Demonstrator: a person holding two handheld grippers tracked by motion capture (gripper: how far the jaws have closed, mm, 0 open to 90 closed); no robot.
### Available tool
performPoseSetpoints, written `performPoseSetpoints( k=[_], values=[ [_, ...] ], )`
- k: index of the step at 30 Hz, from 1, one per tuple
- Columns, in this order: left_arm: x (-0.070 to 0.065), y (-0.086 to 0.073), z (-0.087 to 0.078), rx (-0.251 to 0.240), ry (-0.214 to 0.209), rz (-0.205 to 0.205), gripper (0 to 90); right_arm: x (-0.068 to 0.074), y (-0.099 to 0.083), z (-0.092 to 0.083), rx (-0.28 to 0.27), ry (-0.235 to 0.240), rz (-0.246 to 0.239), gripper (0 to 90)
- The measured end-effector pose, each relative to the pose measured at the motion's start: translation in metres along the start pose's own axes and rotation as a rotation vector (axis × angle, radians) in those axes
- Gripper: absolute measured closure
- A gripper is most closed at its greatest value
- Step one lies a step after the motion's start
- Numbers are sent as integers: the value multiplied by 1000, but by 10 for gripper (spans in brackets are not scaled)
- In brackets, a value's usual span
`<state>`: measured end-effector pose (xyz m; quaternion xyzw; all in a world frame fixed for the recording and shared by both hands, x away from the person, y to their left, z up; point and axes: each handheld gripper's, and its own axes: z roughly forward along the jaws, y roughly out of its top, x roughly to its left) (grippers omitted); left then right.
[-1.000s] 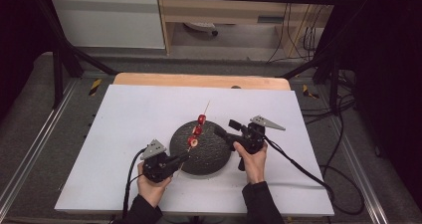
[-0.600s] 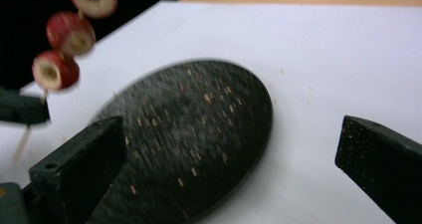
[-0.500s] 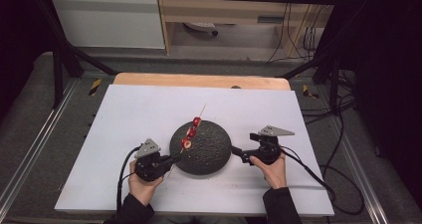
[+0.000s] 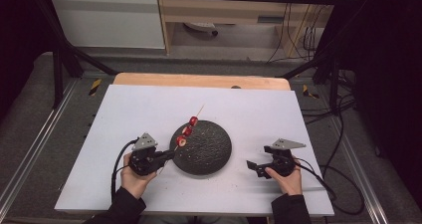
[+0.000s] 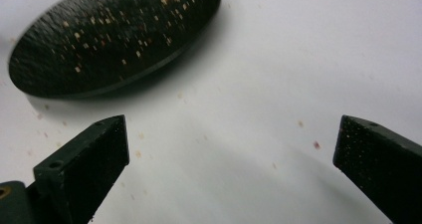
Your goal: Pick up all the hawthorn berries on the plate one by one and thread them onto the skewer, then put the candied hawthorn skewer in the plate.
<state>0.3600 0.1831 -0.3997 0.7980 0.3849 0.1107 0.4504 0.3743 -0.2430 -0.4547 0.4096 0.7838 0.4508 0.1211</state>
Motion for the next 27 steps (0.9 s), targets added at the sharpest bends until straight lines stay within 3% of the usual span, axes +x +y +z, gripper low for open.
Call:
performPoseSetpoints(
  k=[11,27],
  values=[
    [7,13,17,87,25,11,878,-7,-14,-14,17,-18,-4,16],
    [3,19,38,203,38,21,879,-7,-16,-15,27,-22,-2,16]
  ],
)
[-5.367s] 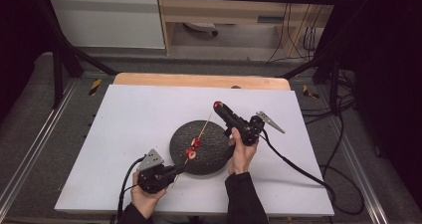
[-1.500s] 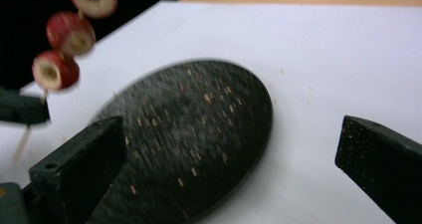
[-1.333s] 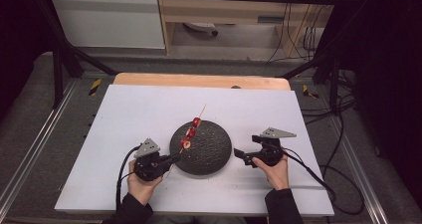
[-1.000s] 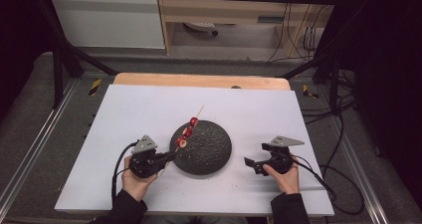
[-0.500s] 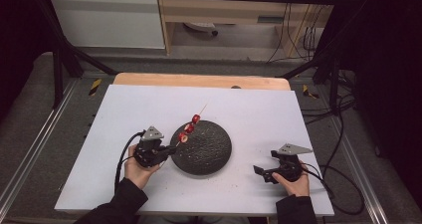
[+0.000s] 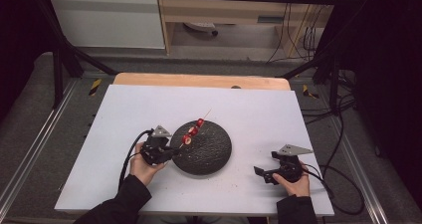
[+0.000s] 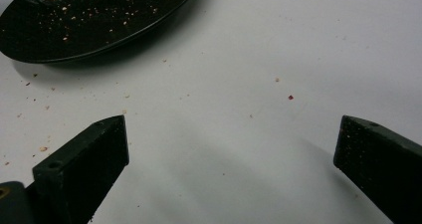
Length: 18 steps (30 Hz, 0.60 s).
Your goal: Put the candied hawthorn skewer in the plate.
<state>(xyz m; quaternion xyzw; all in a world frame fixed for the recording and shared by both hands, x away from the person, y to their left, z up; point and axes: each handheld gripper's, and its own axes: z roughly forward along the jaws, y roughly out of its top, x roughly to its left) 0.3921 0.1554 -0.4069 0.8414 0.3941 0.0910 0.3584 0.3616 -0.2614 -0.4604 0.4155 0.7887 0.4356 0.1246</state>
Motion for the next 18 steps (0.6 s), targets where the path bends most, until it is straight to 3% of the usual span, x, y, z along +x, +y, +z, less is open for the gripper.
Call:
performPoseSetpoints(
  k=[8,18],
  values=[
    [-11,3,14,78,17,37,879,1,0,-1,-6,4,11,16],
    [-17,5,27,150,46,42,878,1,-1,-2,-11,12,12,16]
  ],
)
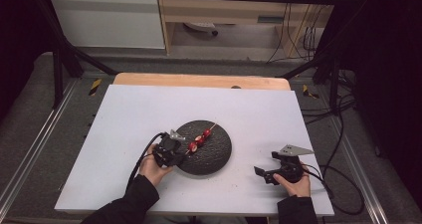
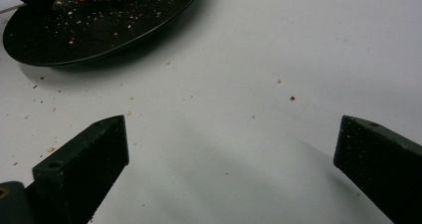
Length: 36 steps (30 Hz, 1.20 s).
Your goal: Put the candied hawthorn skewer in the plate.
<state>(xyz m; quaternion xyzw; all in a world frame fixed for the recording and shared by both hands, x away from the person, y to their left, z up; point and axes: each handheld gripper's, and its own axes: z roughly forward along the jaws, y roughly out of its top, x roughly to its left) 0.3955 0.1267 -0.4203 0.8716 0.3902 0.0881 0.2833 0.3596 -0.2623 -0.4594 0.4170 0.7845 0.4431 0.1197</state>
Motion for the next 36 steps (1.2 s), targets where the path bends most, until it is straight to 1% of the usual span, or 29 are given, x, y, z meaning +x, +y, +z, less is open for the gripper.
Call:
performPoseSetpoints(
  k=[6,13,16,17,19,23,25,27,33,34,36],
  values=[
    [-2,2,1,10,15,8,876,0,0,0,-2,-1,-6,16],
    [-1,2,1,13,11,11,867,0,0,0,1,1,-1,16],
    [-1,1,0,3,9,19,812,-1,0,1,1,0,-6,16],
    [-1,1,-1,-1,9,25,781,-1,0,1,2,-1,-4,16],
    [0,0,-4,-28,-2,30,700,-1,0,0,2,-2,-5,16],
    [0,-3,-11,-64,-16,45,574,-1,0,0,-2,-2,-1,16],
    [1,-5,-14,-80,-5,45,501,-1,0,0,-2,-2,-1,16],
    [3,-8,-18,-93,-3,43,424,0,0,0,-5,-1,3,16],
    [16,-18,-28,-118,-49,11,246,0,0,0,-7,0,5,16],
    [18,-20,-30,-123,-46,2,219,0,0,0,-7,0,5,15],
    [22,-25,-33,-121,-34,1,184,0,0,0,-4,-1,2,15]
  ],
)
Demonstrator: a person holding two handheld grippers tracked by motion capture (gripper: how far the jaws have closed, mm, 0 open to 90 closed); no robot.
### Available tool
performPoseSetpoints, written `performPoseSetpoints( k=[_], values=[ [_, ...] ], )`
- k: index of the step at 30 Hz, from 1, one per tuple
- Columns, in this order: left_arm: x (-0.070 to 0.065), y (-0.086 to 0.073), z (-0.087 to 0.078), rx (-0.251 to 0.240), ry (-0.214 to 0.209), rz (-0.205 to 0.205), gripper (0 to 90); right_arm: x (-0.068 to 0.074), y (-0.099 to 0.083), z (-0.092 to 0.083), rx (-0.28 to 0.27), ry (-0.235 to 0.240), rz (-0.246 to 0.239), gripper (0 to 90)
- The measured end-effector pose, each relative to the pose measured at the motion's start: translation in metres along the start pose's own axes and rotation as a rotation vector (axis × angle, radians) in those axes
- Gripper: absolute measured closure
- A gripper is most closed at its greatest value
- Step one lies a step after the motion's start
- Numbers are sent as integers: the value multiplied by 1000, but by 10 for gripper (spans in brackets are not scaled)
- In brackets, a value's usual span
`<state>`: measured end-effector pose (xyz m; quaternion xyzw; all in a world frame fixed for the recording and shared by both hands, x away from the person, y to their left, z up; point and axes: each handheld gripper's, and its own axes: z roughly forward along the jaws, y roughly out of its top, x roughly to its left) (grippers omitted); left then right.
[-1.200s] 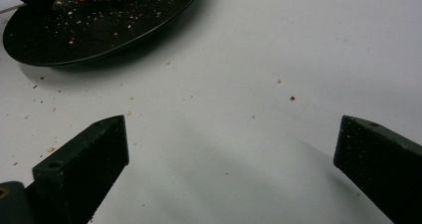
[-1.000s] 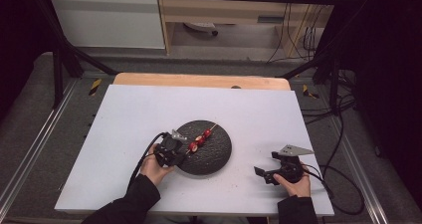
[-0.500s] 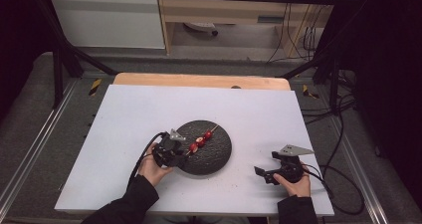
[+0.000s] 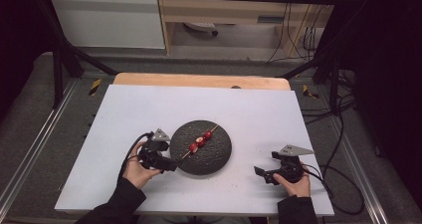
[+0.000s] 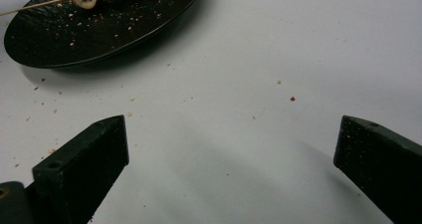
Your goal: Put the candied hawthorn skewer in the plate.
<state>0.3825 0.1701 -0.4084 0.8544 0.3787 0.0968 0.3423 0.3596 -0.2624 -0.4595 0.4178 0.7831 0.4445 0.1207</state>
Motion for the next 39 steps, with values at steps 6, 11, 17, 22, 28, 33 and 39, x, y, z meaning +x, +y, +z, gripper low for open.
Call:
performPoseSetpoints(
  k=[6,11,17,22,28,33,39],
  values=[
    [13,-18,-13,-40,0,-36,107,0,0,0,0,1,-2,14],
    [25,-35,-23,-83,5,-48,79,0,0,1,4,3,0,11],
    [38,-59,-30,-119,38,-51,71,0,0,1,11,3,2,7],
    [47,-79,-34,-147,40,-70,70,0,0,1,16,3,4,7],
    [54,-98,-38,-161,43,-86,78,1,-1,1,27,9,3,7],
    [57,-103,-40,-160,56,-80,78,1,-1,2,35,12,4,7],
    [59,-103,-41,-166,49,-82,78,1,-1,2,43,15,2,7]
  ],
)
